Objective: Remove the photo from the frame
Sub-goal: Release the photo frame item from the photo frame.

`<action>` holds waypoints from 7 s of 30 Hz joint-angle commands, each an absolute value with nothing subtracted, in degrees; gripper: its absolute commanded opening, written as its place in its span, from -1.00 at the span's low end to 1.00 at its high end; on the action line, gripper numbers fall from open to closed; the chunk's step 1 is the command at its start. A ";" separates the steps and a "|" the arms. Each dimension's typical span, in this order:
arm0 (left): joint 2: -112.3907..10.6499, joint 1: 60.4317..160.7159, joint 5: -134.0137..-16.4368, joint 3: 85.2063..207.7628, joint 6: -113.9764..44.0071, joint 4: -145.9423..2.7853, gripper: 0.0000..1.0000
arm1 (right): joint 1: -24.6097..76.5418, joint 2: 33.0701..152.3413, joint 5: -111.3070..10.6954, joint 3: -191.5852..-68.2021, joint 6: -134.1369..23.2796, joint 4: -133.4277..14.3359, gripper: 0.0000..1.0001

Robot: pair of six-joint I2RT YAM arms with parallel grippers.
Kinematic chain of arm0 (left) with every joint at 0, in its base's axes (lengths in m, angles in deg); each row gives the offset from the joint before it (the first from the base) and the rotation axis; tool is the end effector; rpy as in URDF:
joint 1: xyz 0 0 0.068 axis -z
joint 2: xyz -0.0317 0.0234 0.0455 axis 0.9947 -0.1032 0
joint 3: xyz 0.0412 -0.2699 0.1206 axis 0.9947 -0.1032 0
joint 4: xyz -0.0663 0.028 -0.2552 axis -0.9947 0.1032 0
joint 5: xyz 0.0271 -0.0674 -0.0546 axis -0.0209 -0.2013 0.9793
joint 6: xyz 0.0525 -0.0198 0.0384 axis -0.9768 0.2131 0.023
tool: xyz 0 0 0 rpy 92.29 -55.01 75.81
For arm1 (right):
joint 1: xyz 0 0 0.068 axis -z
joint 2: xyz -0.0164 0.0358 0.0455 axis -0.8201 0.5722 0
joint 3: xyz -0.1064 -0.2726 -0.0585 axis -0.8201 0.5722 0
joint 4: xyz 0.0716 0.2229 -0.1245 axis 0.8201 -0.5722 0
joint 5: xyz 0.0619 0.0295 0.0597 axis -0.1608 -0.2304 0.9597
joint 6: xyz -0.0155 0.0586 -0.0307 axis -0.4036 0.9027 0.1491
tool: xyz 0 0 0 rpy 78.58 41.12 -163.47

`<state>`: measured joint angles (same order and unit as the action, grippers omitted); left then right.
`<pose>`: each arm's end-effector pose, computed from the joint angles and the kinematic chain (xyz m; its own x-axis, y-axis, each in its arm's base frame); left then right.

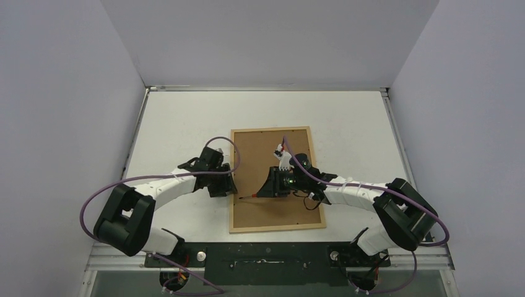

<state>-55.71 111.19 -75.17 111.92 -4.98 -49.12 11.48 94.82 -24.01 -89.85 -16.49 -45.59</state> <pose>0.2213 -0.1221 0.1612 -0.9313 -0.2611 -0.2541 -0.1455 0.9059 -0.3977 0.1935 0.2266 0.1914 -0.9336 -0.0686 -0.3517 -0.3406 0.4749 0.8114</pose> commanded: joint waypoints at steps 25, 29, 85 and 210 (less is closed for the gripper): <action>-63.42 118.18 -85.20 117.04 -3.25 -42.90 -1.00 | 10.20 97.37 -23.33 -86.32 -10.64 -36.88 -1.00; -62.55 118.18 -83.59 116.91 -4.15 -43.20 -1.00 | 10.01 96.88 -22.73 -85.92 -10.78 -36.91 -1.00; -61.63 118.44 -78.65 115.56 -2.59 -47.99 -1.00 | 10.35 104.23 -20.78 -84.58 -1.91 -26.24 -1.00; -44.56 121.16 -80.56 102.70 9.68 -56.15 -1.00 | 0.50 87.50 -41.42 -90.32 2.66 -55.77 -1.00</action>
